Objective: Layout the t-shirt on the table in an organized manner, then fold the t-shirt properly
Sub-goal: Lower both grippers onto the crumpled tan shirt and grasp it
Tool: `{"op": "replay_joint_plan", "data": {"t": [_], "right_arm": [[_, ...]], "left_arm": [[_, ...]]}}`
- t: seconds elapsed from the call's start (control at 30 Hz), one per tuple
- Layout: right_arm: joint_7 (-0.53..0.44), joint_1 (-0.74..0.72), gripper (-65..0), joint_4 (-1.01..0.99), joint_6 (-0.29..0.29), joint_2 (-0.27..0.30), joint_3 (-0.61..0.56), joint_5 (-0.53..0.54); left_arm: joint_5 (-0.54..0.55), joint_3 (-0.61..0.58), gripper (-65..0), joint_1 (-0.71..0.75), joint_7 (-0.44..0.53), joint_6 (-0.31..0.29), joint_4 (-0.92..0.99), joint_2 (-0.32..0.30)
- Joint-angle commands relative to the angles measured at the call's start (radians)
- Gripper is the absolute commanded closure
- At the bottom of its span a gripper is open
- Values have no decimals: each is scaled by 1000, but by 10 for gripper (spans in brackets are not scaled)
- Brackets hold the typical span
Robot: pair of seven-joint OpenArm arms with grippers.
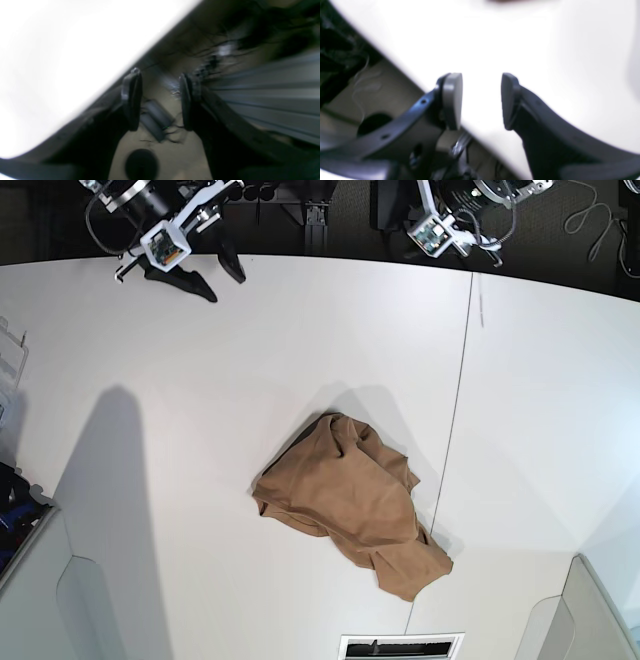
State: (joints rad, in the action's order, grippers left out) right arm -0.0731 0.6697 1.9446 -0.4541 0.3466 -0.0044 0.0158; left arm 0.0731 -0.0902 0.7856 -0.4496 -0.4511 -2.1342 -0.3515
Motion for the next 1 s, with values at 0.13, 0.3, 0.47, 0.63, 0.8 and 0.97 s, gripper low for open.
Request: {"op": "replay_joint_plan", "data": {"t": [0.13,0.3,0.47,0.63,0.8,0.97], "right_arm": [[112,-197,-255,-2,1,-11,-6,133],[124,-386,-255,-101,2,-85,-60,141],[123,-541,-349,-281,2,-202,-113,101],[123,-668,-350,-470,2,-307,-117,93],[123,-731,-350,-563,2,-367,-117,92],[123,-725,-350,-564,2,-377,-117,74]], "left_arm": [[143,69,-289,-172,19,25,43,-62],[282,61,-324,-428,24,16,207,-63],[321,49,-374,-673,32,-13,425,-19],[365,49,-374,-872,35,-35,639,28],[364,48,-374,-1025,65,-36,837,82],[364,48,-374,-1168,76,-42,1027,142]]}}
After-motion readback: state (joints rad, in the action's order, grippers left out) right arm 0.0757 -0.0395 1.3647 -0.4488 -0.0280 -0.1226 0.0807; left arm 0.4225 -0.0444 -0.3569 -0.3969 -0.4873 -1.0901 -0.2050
